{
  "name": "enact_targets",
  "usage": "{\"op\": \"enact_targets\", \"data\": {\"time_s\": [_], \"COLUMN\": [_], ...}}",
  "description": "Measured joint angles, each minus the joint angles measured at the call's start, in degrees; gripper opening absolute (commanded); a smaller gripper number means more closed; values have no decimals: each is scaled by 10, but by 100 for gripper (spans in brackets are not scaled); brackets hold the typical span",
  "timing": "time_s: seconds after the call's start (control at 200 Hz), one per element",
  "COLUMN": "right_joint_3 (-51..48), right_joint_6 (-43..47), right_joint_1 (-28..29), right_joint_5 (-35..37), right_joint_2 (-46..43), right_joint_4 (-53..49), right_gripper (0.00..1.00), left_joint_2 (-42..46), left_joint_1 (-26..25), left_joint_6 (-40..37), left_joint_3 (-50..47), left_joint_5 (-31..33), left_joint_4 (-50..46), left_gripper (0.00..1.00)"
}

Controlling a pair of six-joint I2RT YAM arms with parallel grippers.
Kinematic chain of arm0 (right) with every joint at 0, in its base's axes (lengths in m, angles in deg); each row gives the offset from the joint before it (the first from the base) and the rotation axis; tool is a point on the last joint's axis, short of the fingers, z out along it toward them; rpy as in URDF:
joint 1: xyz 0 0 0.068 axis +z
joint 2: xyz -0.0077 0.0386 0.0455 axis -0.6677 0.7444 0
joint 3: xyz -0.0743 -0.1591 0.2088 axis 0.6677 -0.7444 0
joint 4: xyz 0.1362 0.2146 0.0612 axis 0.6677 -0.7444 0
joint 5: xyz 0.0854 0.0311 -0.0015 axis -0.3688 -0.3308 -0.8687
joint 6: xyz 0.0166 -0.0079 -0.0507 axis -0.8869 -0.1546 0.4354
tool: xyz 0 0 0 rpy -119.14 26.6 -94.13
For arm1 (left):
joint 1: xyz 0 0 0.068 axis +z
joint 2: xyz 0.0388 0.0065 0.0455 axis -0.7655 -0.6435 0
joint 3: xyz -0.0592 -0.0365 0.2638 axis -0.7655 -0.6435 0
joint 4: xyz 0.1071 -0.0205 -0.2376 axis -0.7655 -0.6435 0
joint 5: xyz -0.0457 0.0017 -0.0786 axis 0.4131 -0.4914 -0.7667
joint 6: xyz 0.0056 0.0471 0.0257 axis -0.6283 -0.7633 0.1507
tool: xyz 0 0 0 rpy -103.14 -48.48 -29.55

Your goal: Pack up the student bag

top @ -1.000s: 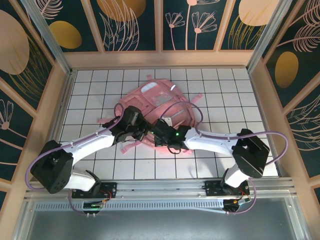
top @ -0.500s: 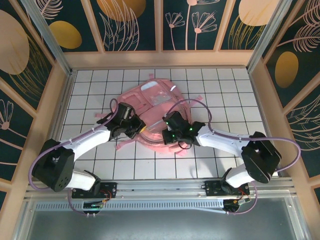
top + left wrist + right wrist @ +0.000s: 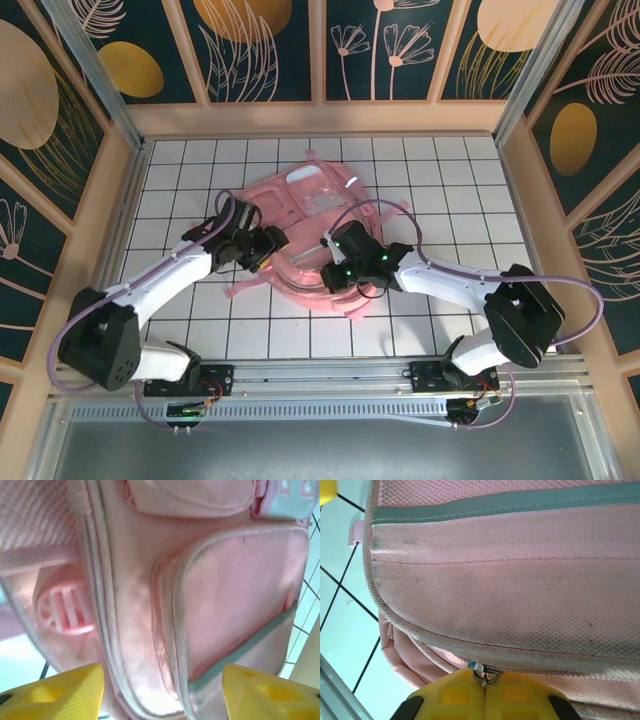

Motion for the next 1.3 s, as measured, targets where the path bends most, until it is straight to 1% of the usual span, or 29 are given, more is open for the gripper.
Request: {"op": "enact_targets", "data": {"time_s": [0.08, 0.115, 0.17, 0.285, 0.405, 0.505, 0.586, 0.626, 0.646, 0.666, 0.676, 0.691, 0.716, 0.771, 0.916, 1.046, 1.181, 1.296], "right_joint_3": [-1, -5, -16, -28, -29, -33, -40, -44, -46, -47, -48, -49, -51, -52, -54, -54, -54, -48], "right_joint_6": [0, -1, -2, -3, -5, -9, -16, -18, -20, -21, -22, -22, -24, -26, -28, -27, -17, -2], "right_joint_1": [0, 0, 0, 0, 0, 0, 2, 3, 4, 5, 5, 5, 6, 7, 11, 17, 21, 27], "right_joint_5": [-6, -7, -7, -8, -9, -9, -9, -9, -9, -9, -9, -8, -8, -5, 14, 28, 34, 36], "right_joint_2": [0, -2, -9, -21, -21, -21, -21, -22, -22, -22, -22, -22, -22, -22, -22, -22, -22, -21], "right_joint_4": [7, 16, 29, 44, 55, 63, 70, 76, 78, 80, 81, 82, 85, 86, 86, 89, 95, 97], "right_gripper": [0, 0, 0, 0, 0, 0, 0, 0, 0, 0, 0, 0, 0, 0, 0, 0, 0, 0], "left_joint_2": [56, 74, 92, 76, 21, -7, -22, -31, -38, -43, -46, -50, -56, -64, -66, -66, -64, -72], "left_joint_1": [-33, -51, -80, -117, -137, -150, -161, -165, -167, -168, -168, -169, -169, -171, -167, -146, -113, -82], "left_joint_6": [57, 83, 132, 187, 226, 271, 303, 315, 315, 320, 318, 325, 323, 325, 309, 263, 186, 80], "left_joint_3": [-38, -54, -74, -76, -56, -59, -61, -59, -57, -54, -53, -52, -50, -49, -47, -43, -37, -6], "left_joint_5": [8, 13, 21, 47, 74, 96, 114, 120, 123, 125, 126, 128, 129, 131, 132, 103, 52, 8], "left_joint_4": [4, 9, 22, 55, 83, 119, 143, 153, 155, 155, 154, 155, 154, 152, 153, 148, 137, 87], "left_gripper": [65, 75, 80, 83, 79, 71, 63, 55, 49, 41, 34, 26, 15, 0, 0, 0, 0, 0]}}
